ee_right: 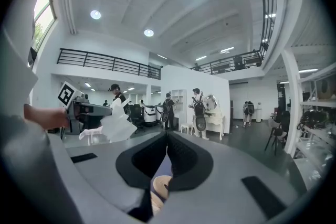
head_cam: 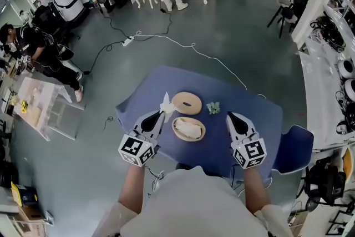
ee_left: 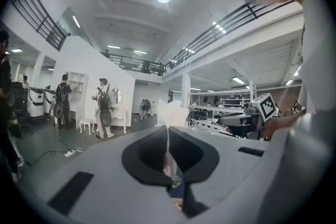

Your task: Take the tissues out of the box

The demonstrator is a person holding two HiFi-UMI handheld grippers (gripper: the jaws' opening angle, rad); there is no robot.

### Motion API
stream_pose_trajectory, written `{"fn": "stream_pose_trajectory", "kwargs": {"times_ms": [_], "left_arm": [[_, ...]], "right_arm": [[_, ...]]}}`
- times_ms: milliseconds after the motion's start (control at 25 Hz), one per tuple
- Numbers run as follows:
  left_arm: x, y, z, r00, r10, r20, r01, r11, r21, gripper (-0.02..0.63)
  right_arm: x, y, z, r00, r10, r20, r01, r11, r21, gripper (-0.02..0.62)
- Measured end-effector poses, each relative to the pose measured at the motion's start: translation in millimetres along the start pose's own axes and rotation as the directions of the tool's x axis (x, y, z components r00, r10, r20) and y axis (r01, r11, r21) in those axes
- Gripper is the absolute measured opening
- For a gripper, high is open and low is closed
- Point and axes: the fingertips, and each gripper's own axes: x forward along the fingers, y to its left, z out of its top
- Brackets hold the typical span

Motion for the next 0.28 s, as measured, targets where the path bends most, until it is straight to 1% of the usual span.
{"fn": "stream_pose_trajectory", "kwargs": {"times_ms": [280], "left_arm": [[1.1,-7.0,-3.8,1.0,-0.003,-0.002,0.003,1.0,0.005,0.011]], "right_arm": [[-5.2,-2.2,-5.5,1.0,0.017,-0.008,-0.017,1.0,0.016,0.029]]}}
